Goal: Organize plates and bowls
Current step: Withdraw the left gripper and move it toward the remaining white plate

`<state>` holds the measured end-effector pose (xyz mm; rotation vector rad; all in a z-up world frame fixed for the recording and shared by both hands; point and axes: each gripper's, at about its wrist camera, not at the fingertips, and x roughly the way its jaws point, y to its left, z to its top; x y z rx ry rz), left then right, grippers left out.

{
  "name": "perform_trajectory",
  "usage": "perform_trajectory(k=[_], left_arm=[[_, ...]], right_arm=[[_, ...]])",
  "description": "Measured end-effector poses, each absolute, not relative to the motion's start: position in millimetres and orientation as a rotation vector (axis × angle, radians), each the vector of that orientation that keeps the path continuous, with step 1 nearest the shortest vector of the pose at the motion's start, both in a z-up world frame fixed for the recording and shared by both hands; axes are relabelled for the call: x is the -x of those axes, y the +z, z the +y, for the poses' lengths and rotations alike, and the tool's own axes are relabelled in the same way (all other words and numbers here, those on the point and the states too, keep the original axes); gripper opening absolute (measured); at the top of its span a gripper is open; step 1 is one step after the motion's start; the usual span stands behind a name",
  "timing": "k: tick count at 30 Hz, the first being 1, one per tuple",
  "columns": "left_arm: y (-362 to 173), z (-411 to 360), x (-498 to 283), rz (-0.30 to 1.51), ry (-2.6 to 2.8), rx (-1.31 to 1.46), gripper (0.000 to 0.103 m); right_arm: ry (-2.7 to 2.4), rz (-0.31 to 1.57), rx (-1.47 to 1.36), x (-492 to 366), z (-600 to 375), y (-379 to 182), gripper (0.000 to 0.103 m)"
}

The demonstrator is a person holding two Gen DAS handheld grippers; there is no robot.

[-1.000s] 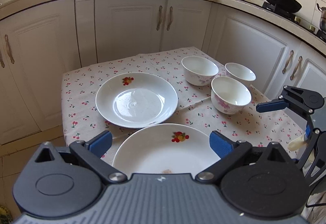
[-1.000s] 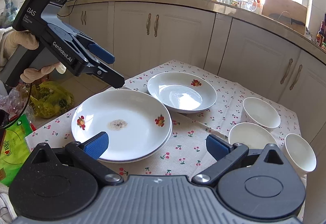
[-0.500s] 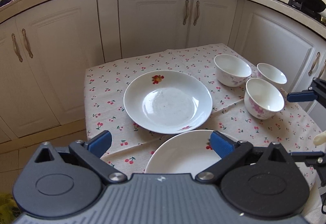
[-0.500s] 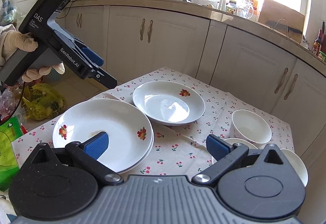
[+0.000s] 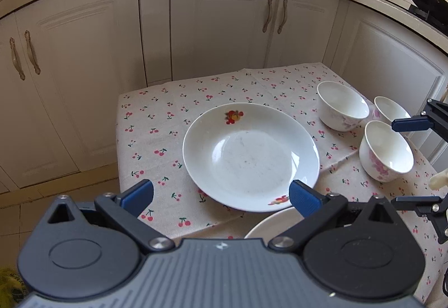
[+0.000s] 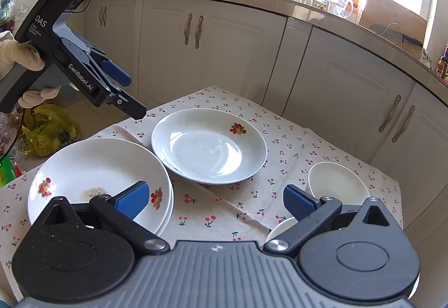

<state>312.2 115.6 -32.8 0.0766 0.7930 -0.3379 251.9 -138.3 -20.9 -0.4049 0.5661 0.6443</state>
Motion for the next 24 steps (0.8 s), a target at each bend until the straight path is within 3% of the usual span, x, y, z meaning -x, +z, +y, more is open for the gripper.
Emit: perform_trajectory(k=[24], left_arm=[[-77,109,-410,0.864,-0.421,-0.090,0.102]], right_arm=[[0.764,0.764,0.560,-355,-110,-63,0.103]])
